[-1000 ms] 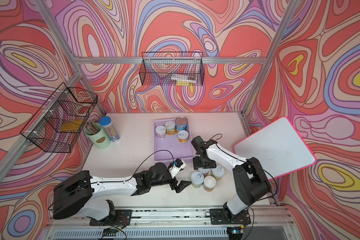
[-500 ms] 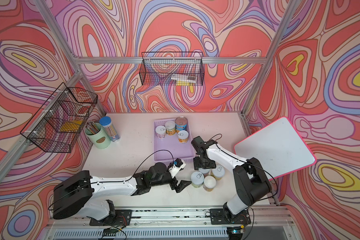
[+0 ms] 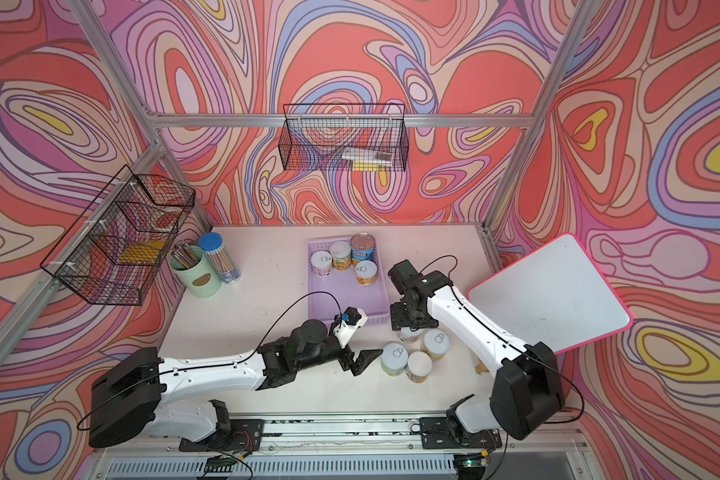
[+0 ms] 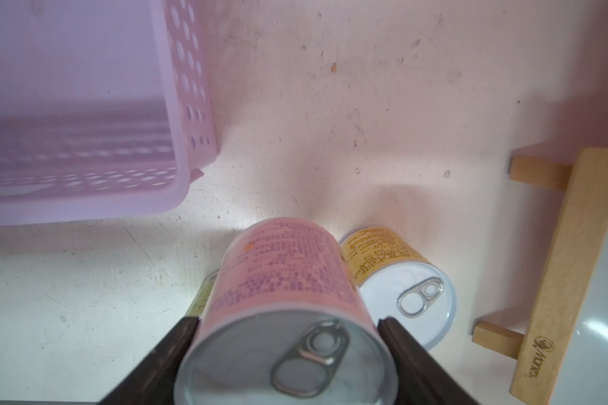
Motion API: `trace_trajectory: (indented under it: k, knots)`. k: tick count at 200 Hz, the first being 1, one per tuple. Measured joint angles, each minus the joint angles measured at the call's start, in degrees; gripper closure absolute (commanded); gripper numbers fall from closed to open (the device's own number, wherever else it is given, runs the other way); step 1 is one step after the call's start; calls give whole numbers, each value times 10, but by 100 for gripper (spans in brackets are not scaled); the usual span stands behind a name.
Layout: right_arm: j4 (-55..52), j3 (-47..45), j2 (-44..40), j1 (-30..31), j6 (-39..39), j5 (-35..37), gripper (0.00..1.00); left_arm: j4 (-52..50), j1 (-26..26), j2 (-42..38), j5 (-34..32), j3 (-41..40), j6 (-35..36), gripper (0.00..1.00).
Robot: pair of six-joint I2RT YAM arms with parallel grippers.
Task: Put the canned food in the basket
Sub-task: Place the canned food in the basket.
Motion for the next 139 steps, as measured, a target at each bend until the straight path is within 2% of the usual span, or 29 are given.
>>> trace_trajectory:
  k: [66,139]
  knots:
    - [-37,24,-10,0,-8,6,38,-19,31,-15,19,18,21,1]
    - [-42,111,10,1,-21,10,40,-28,121,-82,47,-9,16,1]
